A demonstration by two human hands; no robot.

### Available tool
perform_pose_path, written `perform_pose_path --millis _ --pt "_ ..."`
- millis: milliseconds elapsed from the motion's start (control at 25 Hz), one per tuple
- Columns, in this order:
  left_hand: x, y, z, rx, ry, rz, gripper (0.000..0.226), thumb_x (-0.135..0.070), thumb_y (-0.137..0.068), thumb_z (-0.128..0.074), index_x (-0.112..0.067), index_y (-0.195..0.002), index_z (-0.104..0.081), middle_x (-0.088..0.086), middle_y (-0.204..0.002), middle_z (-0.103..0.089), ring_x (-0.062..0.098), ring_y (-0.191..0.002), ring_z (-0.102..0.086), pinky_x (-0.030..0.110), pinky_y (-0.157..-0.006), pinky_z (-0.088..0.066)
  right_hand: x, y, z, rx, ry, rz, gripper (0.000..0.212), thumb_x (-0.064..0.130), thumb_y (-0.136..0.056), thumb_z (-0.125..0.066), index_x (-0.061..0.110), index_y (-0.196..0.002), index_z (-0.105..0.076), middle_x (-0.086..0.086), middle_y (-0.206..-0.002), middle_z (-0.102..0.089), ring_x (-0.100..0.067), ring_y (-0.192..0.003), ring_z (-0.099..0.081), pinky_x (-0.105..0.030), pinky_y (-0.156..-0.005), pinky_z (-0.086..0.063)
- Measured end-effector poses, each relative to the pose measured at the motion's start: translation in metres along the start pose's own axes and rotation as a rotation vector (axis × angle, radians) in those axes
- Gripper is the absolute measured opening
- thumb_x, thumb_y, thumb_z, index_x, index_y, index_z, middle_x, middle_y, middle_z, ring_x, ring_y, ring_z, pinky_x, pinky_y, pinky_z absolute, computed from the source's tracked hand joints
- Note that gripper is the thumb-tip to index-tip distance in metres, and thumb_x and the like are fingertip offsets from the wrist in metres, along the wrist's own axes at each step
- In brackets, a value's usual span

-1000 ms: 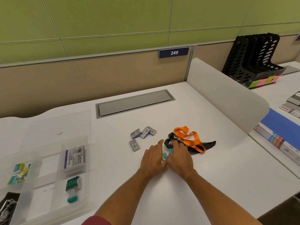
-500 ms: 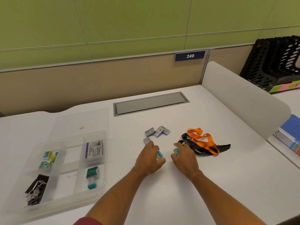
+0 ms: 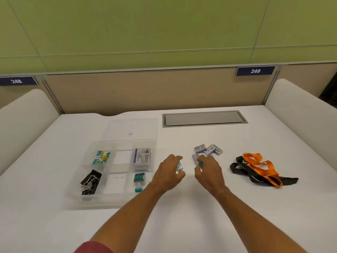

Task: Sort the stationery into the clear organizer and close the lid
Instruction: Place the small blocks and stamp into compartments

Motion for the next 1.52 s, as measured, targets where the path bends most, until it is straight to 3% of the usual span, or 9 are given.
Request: perform_pose_path --millis 280,520,680,800,1040,1200,1360,1520 --pt "0.071 0.027 0.064 -0.131 -0.007 0.106 0.053 -0.029 -0.085 -0.066 -0.015 -0.134 -0.052 0.002 -0.133 -0.057 0.018 -0.122 -0.051 0.024 -0.106 -0.034 0.086 -0.004 -0.041 0.014 -0.034 0.129 0.028 0.019 -0.093 -0.059 0.016 -0.12 -0.063 -0.005 -0.118 -0.065 -0.018 -0.102 -0.061 -0.023 -0.089 -0.047" --pt "0.134 0.036 0.13 -0.138 -0.07 0.112 0.048 -0.027 -0.079 -0.07 -0.011 -0.123 -0.06 0.005 -0.116 -0.064 0.018 -0.102 -0.058 0.026 -0.089 -0.046 0.158 -0.007 -0.075 0.068 -0.048 0.261 0.028 0.027 -0.089 -0.064 0.017 -0.116 -0.066 -0.004 -0.109 -0.069 -0.017 -0.089 -0.062 -0.021 -0.076 -0.049" --pt "0.173 0.043 0.16 -0.183 -0.069 0.169 0.049 -0.022 -0.079 -0.072 -0.009 -0.124 -0.06 0.004 -0.115 -0.059 0.019 -0.101 -0.058 0.022 -0.086 -0.045 0.194 -0.01 -0.099 0.105 -0.056 0.272 0.028 0.025 -0.092 -0.061 0.016 -0.117 -0.065 -0.003 -0.111 -0.069 -0.019 -0.093 -0.062 -0.023 -0.08 -0.048" --pt "0.202 0.045 0.179 -0.179 -0.057 0.204 0.046 -0.017 -0.076 -0.07 -0.007 -0.121 -0.061 0.009 -0.11 -0.061 0.024 -0.1 -0.059 0.031 -0.086 -0.049 0.216 -0.01 -0.114 0.099 -0.057 0.301 0.027 0.019 -0.092 -0.059 0.015 -0.119 -0.065 -0.005 -0.111 -0.068 -0.021 -0.096 -0.062 -0.024 -0.083 -0.047" --pt "0.25 0.028 0.196 -0.092 -0.053 0.285 0.045 -0.013 -0.078 -0.069 -0.009 -0.123 -0.062 0.008 -0.123 -0.064 0.024 -0.112 -0.058 0.039 -0.094 -0.048 0.236 -0.008 -0.137 0.101 -0.042 0.313 0.029 0.017 -0.092 -0.059 0.014 -0.12 -0.064 -0.004 -0.112 -0.069 -0.019 -0.1 -0.062 -0.021 -0.088 -0.043" --pt "0.266 0.005 0.186 0.07 -0.214 0.25 0.027 -0.013 -0.075 -0.067 -0.012 -0.102 -0.068 0.005 -0.105 -0.068 0.025 -0.099 -0.06 0.037 -0.082 -0.049 0.239 -0.012 -0.143 0.088 -0.005 0.29 0.029 0.018 -0.091 -0.059 0.015 -0.12 -0.062 -0.003 -0.11 -0.069 -0.019 -0.098 -0.062 -0.023 -0.086 -0.045" --pt "0.276 -0.007 0.172 0.148 -0.318 0.205 0.037 -0.027 -0.077 -0.068 -0.025 -0.113 -0.064 -0.004 -0.11 -0.066 0.022 -0.107 -0.051 0.036 -0.09 -0.038 0.241 -0.018 -0.149 0.098 0.033 0.277 0.031 0.021 -0.091 -0.06 0.015 -0.122 -0.06 -0.004 -0.108 -0.07 -0.02 -0.096 -0.063 -0.028 -0.086 -0.048" --pt "0.284 -0.012 0.166 0.165 -0.309 0.161 0.051 -0.035 -0.074 -0.069 -0.027 -0.123 -0.059 -0.002 -0.115 -0.063 0.022 -0.114 -0.047 0.035 -0.096 -0.032 0.251 -0.028 -0.158 0.135 0.071 0.273 0.033 0.023 -0.092 -0.06 0.016 -0.125 -0.058 -0.004 -0.111 -0.068 -0.02 -0.099 -0.062 -0.028 -0.089 -0.048"
Point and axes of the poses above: each hand's wrist, its own y-axis away from the middle knuckle, its own z-axis out of the back of the hand, x = y × z, the point moved 5 cm from there along -y, towards the middle knuckle
